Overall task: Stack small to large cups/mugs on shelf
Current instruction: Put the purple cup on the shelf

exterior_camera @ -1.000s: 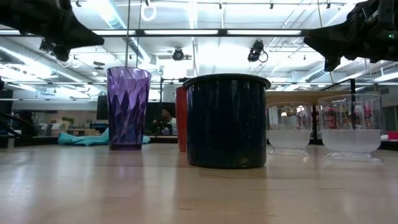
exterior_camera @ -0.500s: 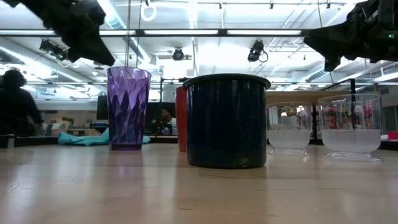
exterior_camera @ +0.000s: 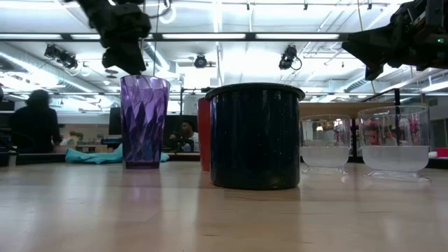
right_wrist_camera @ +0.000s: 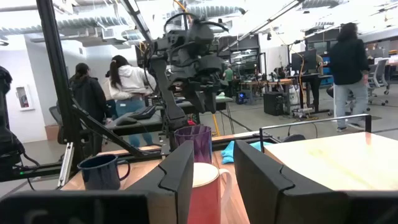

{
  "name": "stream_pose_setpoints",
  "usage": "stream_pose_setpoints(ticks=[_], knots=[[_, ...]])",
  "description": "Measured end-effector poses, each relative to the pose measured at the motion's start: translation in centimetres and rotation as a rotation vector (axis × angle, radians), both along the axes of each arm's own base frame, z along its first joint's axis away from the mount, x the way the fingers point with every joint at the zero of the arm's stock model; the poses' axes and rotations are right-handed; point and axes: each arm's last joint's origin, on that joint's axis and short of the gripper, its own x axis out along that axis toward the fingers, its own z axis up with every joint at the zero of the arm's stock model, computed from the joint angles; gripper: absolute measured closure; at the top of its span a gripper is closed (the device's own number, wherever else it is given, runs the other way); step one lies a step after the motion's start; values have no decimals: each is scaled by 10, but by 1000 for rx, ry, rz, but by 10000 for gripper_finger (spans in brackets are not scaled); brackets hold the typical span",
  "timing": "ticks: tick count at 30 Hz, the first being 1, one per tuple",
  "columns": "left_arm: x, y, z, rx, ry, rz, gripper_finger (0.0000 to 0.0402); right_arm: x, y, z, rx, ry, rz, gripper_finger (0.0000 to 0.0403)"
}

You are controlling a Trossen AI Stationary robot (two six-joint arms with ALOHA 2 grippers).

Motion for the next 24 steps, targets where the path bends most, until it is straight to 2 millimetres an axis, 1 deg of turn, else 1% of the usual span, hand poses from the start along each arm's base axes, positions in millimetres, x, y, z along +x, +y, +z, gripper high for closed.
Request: stream_pose_setpoints(ticks=[3, 8, 14, 18, 24], knots=[[11, 10, 3, -51, 77, -28, 210, 0, 0, 0, 0, 0, 0, 281], [32, 21, 1, -98, 201, -68, 191, 0, 0, 0, 1, 1, 0, 281], [51, 24, -12, -146, 323, -113, 174, 0, 0, 0, 0, 0, 0, 281], [59, 25, -22, -164, 370, -132, 173, 0, 0, 0, 0, 0, 0, 281], [67, 28, -36, -185, 421, -148, 185, 0, 0, 0, 0, 0, 0, 281]])
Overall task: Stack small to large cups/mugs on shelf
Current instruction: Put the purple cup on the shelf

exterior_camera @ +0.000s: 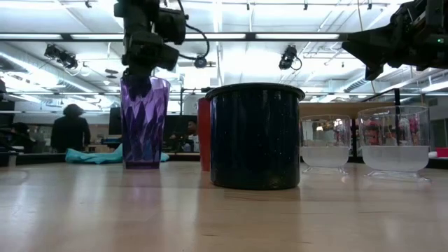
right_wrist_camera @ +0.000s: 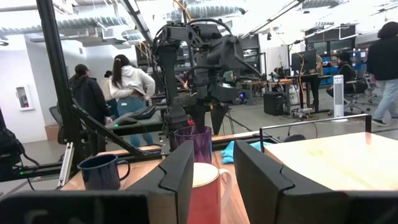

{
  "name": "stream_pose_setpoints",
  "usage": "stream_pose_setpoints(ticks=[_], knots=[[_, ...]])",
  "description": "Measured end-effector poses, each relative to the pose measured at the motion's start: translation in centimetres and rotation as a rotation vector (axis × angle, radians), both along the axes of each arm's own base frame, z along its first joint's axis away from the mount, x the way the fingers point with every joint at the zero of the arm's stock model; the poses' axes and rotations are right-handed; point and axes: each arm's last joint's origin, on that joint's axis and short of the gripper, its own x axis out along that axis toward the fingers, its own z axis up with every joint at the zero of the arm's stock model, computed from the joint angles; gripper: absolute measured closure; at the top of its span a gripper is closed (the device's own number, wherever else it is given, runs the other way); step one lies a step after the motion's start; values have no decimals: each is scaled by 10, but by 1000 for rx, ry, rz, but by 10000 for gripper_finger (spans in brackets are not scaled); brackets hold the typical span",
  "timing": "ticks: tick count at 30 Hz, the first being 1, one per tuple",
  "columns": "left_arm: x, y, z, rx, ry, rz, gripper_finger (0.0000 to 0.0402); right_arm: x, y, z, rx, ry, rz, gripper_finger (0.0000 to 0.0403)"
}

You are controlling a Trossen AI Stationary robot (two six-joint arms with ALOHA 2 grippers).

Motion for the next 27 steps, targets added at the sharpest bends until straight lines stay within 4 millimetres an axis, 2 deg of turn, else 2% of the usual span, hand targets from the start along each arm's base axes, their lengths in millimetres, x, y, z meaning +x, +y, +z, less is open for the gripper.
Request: stream_pose_setpoints(ticks=[14, 21, 27], knots=[[20, 1, -30, -31, 80, -52, 212, 0, 0, 0, 0, 0, 0, 281], [27, -4, -32, -5, 51, -84, 223, 0, 0, 0, 0, 0, 0, 281], [31, -8, -32, 18, 39, -100, 246, 0, 0, 0, 0, 1, 0, 281]])
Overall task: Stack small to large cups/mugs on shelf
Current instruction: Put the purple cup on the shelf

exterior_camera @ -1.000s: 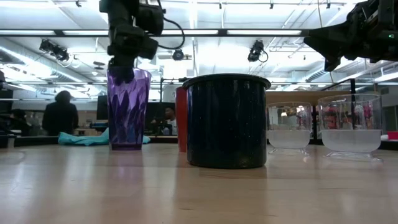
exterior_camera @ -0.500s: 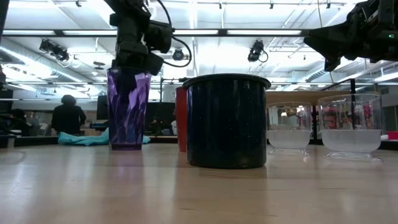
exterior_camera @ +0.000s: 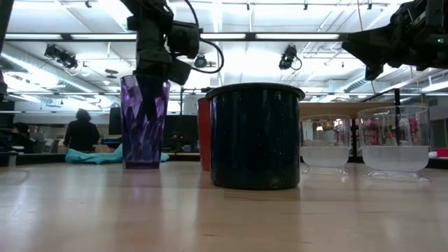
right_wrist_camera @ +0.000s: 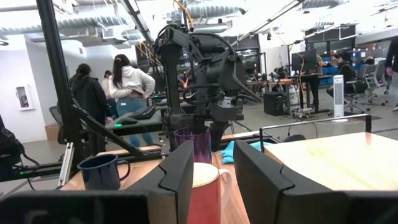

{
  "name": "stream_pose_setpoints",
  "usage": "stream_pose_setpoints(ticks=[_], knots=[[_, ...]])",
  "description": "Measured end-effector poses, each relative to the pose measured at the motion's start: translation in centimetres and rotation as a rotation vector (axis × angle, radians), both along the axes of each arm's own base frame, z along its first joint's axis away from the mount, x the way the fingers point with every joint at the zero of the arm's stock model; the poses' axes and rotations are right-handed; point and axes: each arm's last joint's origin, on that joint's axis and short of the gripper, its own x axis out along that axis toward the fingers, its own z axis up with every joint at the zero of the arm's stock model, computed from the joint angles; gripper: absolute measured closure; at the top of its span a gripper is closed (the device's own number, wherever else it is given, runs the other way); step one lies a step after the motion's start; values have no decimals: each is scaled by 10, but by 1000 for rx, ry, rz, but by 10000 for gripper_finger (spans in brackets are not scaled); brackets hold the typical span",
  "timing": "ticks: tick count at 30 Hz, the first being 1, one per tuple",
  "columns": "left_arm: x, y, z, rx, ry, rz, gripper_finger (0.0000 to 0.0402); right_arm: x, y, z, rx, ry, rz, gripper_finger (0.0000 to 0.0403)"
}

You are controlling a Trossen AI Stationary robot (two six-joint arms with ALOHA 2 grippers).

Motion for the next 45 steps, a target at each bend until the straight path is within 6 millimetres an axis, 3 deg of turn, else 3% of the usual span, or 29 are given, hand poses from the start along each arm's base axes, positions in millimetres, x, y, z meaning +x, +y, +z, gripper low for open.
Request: stream_pose_setpoints(ticks=[15, 29, 45], knots=[[-1, 0, 0, 4, 3, -38, 386, 0, 0, 0, 0, 0, 0, 281], [-2, 1, 1, 45, 31, -66, 389, 0, 0, 0, 0, 0, 0, 281], [0, 4, 30, 108, 44, -77, 389, 0, 0, 0, 0, 0, 0, 281]])
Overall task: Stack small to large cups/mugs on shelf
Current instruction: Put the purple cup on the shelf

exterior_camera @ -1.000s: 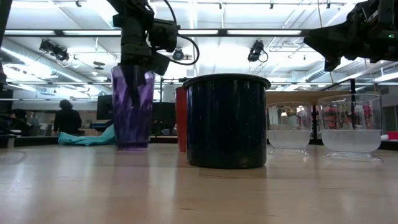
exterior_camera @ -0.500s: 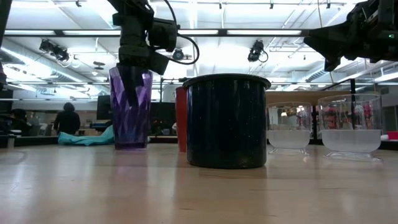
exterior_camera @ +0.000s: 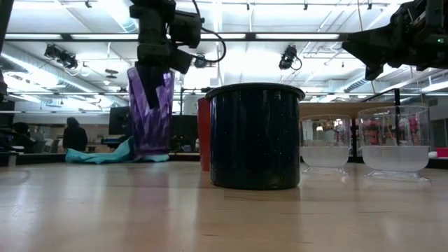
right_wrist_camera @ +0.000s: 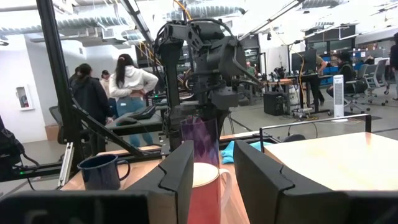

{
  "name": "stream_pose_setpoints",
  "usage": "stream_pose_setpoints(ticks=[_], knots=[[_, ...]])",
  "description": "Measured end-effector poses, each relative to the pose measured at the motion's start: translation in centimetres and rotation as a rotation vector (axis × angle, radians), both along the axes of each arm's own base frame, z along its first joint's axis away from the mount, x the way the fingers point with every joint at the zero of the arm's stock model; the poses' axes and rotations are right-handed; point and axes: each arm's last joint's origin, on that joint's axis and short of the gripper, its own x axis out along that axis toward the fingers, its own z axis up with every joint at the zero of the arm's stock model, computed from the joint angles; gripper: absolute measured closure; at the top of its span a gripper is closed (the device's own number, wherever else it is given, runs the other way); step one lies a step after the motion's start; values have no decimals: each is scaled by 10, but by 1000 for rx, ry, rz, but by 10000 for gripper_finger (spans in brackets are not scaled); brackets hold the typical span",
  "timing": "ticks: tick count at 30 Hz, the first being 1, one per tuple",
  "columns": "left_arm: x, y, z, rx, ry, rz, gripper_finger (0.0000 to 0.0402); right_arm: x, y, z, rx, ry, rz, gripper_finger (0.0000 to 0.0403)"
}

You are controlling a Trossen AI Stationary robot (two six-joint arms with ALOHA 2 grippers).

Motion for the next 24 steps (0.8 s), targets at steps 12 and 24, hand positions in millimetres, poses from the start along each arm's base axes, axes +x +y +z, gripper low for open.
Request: stream_pose_setpoints(ticks=[12, 24], knots=[[-1, 4, 47, 78, -9, -35, 389, 0, 0, 0, 0, 0, 0, 281], [1, 5, 90, 154, -105, -40, 389, 0, 0, 0, 0, 0, 0, 281]])
